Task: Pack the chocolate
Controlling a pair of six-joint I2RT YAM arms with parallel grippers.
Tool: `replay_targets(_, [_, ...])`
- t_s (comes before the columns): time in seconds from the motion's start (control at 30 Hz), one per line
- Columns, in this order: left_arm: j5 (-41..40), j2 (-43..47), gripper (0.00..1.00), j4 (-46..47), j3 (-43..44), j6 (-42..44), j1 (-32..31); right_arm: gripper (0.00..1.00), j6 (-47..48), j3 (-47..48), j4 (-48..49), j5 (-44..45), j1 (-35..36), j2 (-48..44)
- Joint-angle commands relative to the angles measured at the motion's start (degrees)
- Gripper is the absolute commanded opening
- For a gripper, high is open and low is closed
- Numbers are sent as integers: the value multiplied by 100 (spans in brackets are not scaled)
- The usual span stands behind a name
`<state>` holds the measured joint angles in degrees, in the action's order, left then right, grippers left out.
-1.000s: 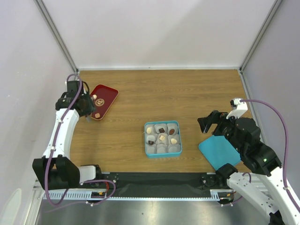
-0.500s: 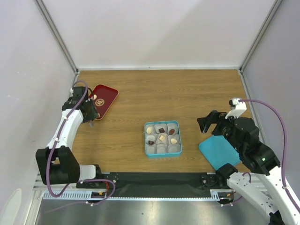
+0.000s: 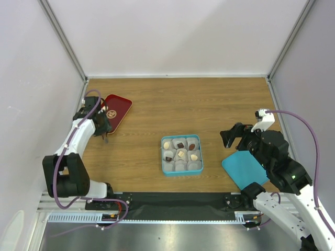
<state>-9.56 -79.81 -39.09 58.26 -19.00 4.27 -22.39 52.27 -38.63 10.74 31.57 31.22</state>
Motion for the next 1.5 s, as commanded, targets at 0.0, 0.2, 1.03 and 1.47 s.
replay_targets(0.0, [218,-8,45,270,239,63,47,97,68,-50,242,130,-28,24])
replay_targets(0.2, [411,-61,42,314,230,151,47,97,77,-77,260,130,-28,33])
replay_targets(1.03, [500,-316,47,42,449,582,-119,97,51,2,339,86,-37,103])
replay_targets(1.47, [-36,-465,45,-116,397,547,-339,97,24,-6,260,130,-46,16])
